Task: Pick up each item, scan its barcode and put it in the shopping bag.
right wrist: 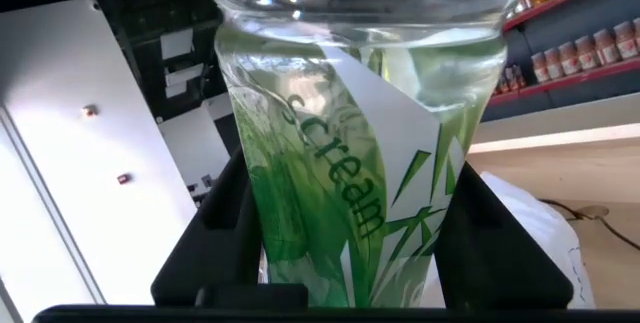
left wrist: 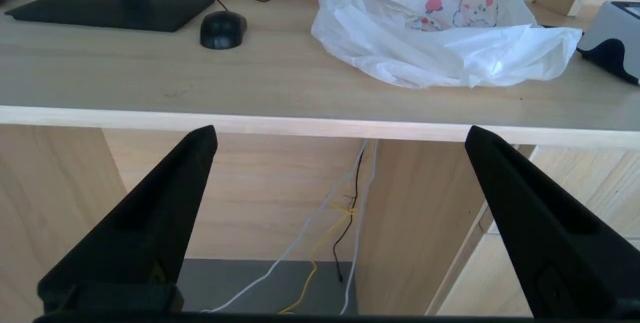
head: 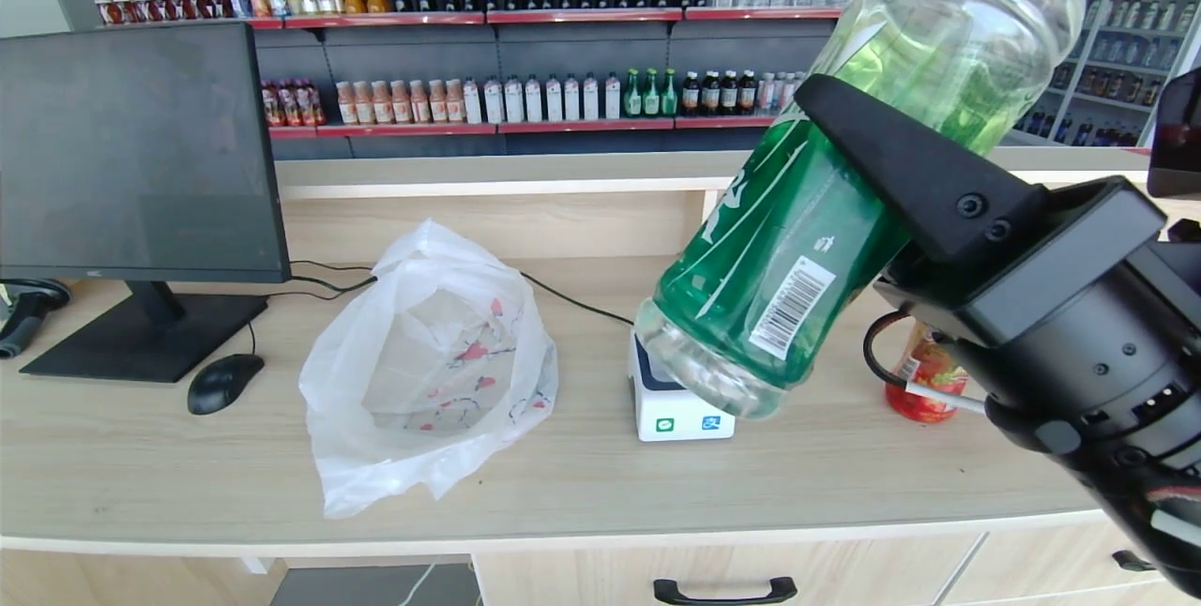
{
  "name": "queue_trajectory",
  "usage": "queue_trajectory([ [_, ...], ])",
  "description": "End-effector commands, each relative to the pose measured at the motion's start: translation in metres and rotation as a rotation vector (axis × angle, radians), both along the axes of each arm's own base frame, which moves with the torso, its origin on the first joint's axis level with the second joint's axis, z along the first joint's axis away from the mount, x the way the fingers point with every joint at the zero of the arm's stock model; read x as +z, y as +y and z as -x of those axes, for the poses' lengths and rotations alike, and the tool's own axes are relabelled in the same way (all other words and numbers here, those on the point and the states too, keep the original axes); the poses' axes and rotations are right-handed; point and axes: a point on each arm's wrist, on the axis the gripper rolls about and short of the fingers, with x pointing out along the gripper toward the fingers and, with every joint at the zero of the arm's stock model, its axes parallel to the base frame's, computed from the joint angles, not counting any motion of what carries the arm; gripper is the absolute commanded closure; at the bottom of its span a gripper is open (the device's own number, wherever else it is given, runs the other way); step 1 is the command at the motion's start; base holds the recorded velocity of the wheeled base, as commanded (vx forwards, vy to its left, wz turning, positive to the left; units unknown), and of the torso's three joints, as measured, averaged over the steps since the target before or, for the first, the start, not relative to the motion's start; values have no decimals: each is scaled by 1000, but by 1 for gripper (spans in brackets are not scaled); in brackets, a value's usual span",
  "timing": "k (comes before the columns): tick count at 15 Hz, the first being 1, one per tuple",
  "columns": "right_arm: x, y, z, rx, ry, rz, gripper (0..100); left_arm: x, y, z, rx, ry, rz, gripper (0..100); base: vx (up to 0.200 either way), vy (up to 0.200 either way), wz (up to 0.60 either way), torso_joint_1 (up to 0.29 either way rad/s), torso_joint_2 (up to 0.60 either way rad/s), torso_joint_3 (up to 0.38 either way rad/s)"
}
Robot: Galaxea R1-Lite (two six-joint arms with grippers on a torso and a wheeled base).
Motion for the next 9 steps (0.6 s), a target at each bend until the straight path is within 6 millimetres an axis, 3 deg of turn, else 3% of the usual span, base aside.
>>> queue_trajectory([
  [1,-1,2,2,12,-2,4,100,0,0,0,0,0,0,0,0,0,0,0,0,0],
  [6,-2,4,5,19,-19,26,100,0,0,0,0,0,0,0,0,0,0,0,0,0],
  [9,-14,1,8,44,-32,96,100,0,0,0,0,0,0,0,0,0,0,0,0,0],
])
